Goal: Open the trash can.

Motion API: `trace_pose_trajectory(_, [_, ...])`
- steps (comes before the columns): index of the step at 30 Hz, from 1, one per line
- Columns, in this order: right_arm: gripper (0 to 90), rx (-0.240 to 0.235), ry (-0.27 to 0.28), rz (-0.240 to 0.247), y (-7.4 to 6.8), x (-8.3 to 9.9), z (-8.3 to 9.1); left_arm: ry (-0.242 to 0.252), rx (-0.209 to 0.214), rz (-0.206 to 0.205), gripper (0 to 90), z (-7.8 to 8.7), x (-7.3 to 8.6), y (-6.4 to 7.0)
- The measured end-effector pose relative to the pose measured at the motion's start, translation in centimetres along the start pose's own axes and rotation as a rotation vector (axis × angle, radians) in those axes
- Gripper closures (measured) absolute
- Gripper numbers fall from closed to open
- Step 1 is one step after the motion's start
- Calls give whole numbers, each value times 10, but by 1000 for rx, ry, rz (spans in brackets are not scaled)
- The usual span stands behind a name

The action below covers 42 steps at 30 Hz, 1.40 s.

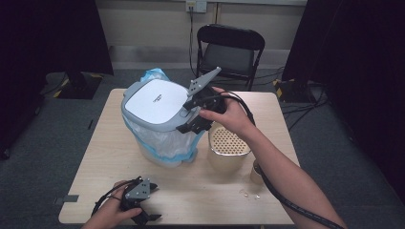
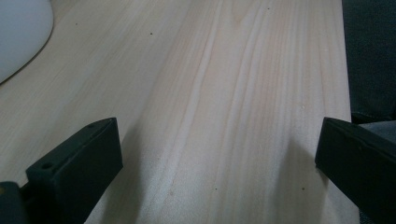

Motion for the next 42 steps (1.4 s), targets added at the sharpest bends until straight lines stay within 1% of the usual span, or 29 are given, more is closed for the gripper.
trace_pose_trajectory(1, [145,-1,-1,0,0,0,0,0,0,0,0,0,0,0])
trace_pose_trajectory(3, [145,0,-12,-14,0,0,0,0,1,0,0,0,0,0])
trace_pose_trajectory(4, [144,0,-13,-13,0,1,0,5,1,1,0,0,0,0])
trace_pose_trajectory(5, [144,-1,-10,-9,0,1,0,-1,0,0,0,0,0,0])
trace_pose_trajectory(6, [142,0,-14,-14,0,2,0,5,1,2,0,0,0,0])
trace_pose_trajectory(9, [142,3,-22,-16,0,4,1,0,0,1,0,0,0,0])
trace_pose_trajectory(11, [142,3,-18,-9,2,6,3,7,3,2,0,0,0,0])
trace_pose_trajectory(12, [144,3,-2,-5,2,6,4,9,7,3,0,-1,0,0])
trace_pose_trajectory(13, [151,8,-20,-5,2,6,6,-2,0,0,0,0,0,0])
trace_pose_trajectory(14, [155,16,-21,11,2,7,6,2,1,1,0,0,0,0])
trace_pose_trajectory(17, [149,9,7,-3,3,12,10,7,6,2,0,0,0,0])
trace_pose_trajectory(18, [149,11,16,-9,3,14,12,0,1,0,0,0,0,0])
trace_pose_trajectory(19, [149,13,20,-5,3,16,14,1,1,1,0,0,0,0])
trace_pose_trajectory(20, [149,17,12,-8,3,19,19,5,2,2,0,0,0,0])
trace_pose_trajectory(22, [148,23,12,-6,3,22,22,3,5,1,0,0,0,0])
trace_pose_trajectory(24, [147,28,22,-14,3,26,27,1,1,1,0,0,0,0])
trace_pose_trajectory(27, [147,37,22,-19,2,32,33,6,6,2,0,0,0,0])
trace_pose_trajectory(28, [147,36,25,-19,1,34,36,14,2,4,0,-1,0,0])
trace_pose_trajectory(34, [147,51,45,-42,-2,46,48,13,-2,6,0,-1,0,0])
trace_pose_trajectory(42, [147,59,45,-59,-4,62,57,16,-4,7,0,-1,1,1])
Point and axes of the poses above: each handheld gripper's, and its own axes: z roughly backward along the jaws, x roughly out of its underside, y roughly to its right, the point moved 1 cm from there along -z, roughly forward along the jaws, and after that the axes turned 5 degrees about y, right-handed, at the moved point
